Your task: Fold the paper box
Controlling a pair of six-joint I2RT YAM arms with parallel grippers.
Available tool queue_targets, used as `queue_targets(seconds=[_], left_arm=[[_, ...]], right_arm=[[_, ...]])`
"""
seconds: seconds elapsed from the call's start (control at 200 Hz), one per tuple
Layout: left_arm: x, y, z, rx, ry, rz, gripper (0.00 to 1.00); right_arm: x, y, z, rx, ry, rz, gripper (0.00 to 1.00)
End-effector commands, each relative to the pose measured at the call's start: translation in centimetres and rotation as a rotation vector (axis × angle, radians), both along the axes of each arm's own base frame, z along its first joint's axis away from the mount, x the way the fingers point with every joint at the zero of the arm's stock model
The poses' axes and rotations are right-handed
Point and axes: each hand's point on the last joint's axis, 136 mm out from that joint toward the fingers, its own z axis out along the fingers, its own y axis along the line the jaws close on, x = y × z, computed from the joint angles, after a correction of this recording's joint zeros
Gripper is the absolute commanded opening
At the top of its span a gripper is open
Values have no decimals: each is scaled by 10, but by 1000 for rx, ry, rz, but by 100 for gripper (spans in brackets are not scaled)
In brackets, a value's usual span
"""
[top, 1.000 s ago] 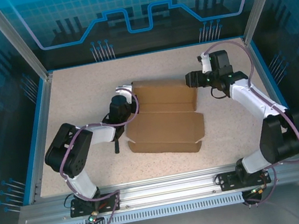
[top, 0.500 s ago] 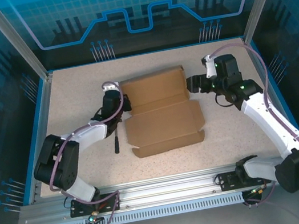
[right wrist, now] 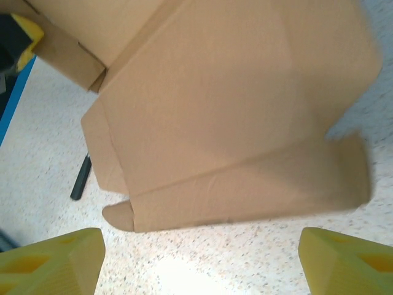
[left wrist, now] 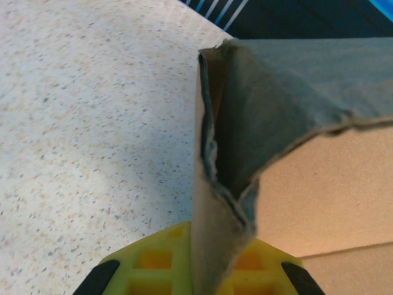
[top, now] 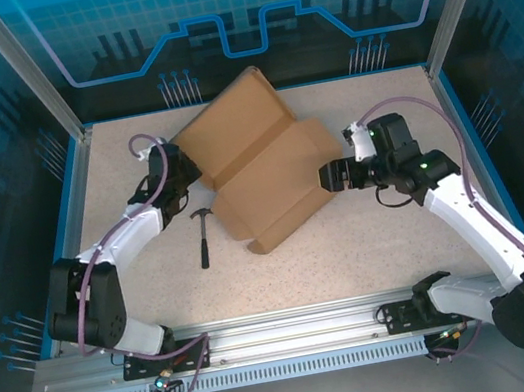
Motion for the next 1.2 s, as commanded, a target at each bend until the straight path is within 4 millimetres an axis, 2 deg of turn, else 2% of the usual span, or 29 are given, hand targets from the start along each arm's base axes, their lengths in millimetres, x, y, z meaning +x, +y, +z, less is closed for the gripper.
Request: queue_targets(seconds=[0.0, 0.16, 0.19, 0.21, 0.3, 0.47, 0.575, 0.705, 0.795, 0.825, 1.0, 1.09, 1.19], left_arm=[[-2, 0, 20, -153, 2, 79, 0], [-8, -3, 22, -255, 15, 123, 0], [-10, -2, 21, -273, 17, 135, 0], [-11, -3, 22, -285, 14, 138, 0], [-14, -6, 23, -335, 18, 146, 0], [-15, -15, 21, -405, 35, 133, 0], [-16, -21, 18, -445, 47, 124, 0], [-18, -23, 15, -475, 52, 128, 0], [-19, -25, 13, -498, 54, 127, 0], [-19, -26, 12, -503, 57, 124, 0], [-21, -29, 5, -527, 75, 122, 0], [-22, -30, 3, -542, 79, 125, 0], [-22, -32, -1, -553, 82, 123, 0]], right_arm=[[-12, 18, -21, 44, 73, 56, 83], [-4, 20, -26, 95, 43, 8, 85], [0, 20, -22, 108, 22, -11, 86], [-1, 18, -32, 106, 39, -26, 86], [4, 19, -38, 162, 28, -78, 87], [12, 35, -42, 299, -12, -87, 85], [16, 48, -29, 356, -77, -63, 78], [23, 53, -21, 392, -136, -94, 69], [29, 51, -20, 415, -167, -144, 57], [33, 51, -13, 441, -204, -158, 53], [40, 50, 9, 481, -318, -199, 44], [43, 44, 13, 472, -354, -248, 39], [48, 38, 15, 464, -374, -303, 28]])
